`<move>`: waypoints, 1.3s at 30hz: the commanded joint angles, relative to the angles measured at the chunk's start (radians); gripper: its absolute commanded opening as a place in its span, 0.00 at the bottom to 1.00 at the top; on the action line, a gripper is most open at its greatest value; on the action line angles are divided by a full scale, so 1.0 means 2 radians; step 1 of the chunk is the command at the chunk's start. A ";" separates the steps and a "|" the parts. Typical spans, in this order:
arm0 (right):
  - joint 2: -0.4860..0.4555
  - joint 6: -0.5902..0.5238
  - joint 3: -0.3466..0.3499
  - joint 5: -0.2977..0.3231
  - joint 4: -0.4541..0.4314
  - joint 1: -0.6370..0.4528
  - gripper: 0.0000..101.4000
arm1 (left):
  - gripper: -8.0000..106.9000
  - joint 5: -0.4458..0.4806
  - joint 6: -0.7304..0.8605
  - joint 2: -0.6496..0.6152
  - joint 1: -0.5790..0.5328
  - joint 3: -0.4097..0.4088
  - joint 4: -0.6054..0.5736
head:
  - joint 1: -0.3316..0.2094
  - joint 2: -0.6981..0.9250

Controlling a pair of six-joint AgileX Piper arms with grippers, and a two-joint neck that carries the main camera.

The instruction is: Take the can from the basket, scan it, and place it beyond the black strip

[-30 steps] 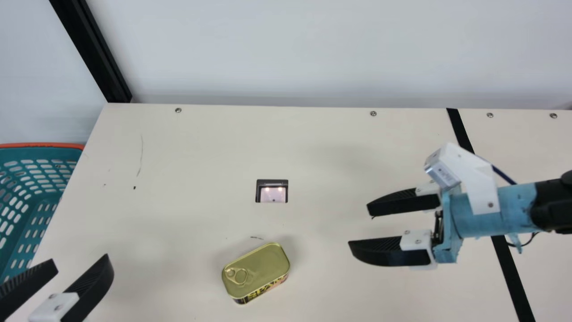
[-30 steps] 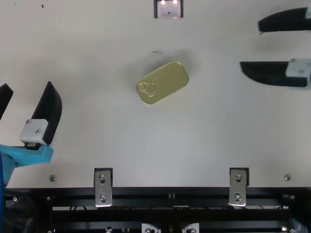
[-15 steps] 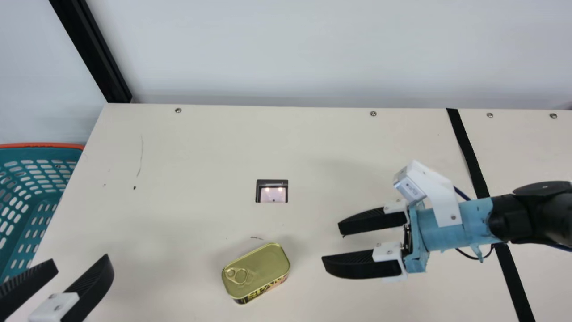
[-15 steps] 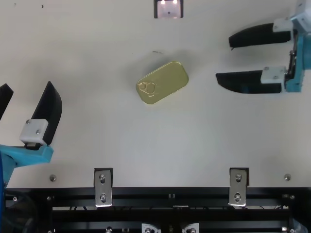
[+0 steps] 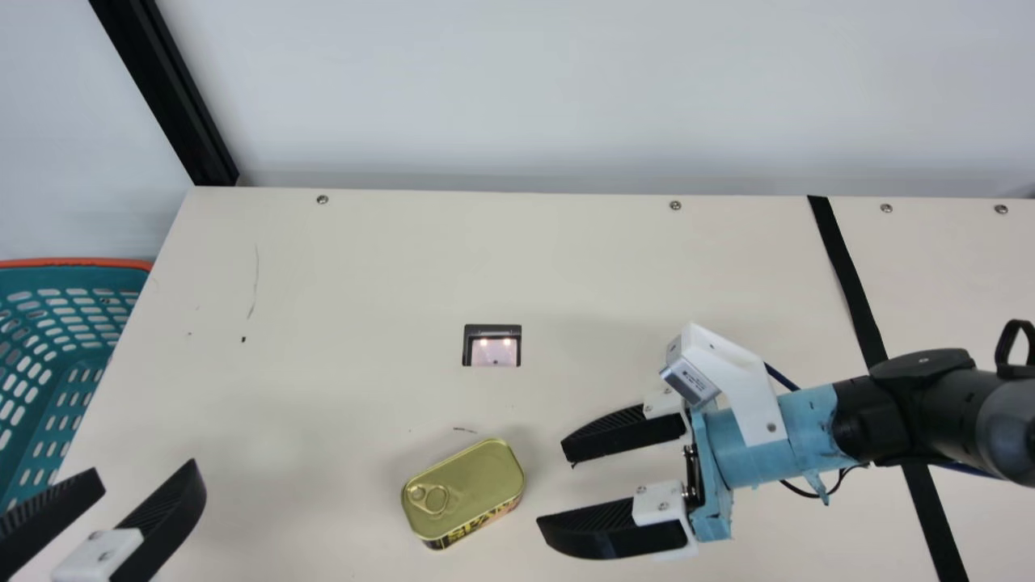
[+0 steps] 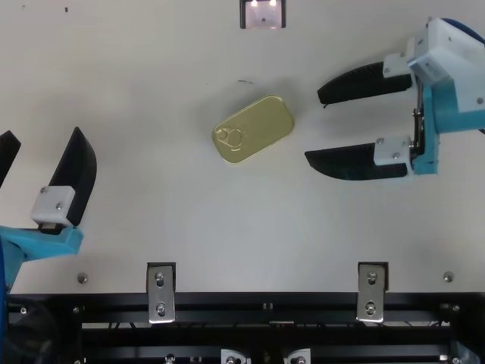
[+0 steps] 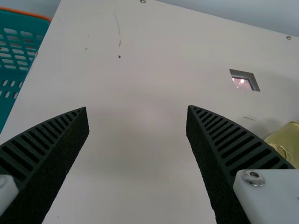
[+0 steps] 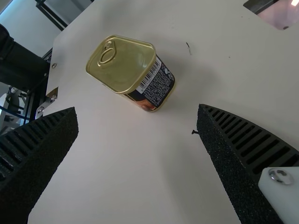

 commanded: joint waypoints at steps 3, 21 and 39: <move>-0.003 -0.001 -0.003 0.001 0.004 -0.005 1.00 | 0.85 0.000 0.000 0.000 0.000 0.000 0.000 | -0.002 0.000; -0.004 -0.001 -0.003 0.001 0.003 -0.005 1.00 | 0.85 0.000 0.000 0.000 0.000 0.000 0.000 | -0.002 0.000; -0.012 0.015 -0.013 -0.002 0.003 -0.002 1.00 | 0.85 0.000 0.000 0.000 0.000 0.000 0.000 | -0.002 0.000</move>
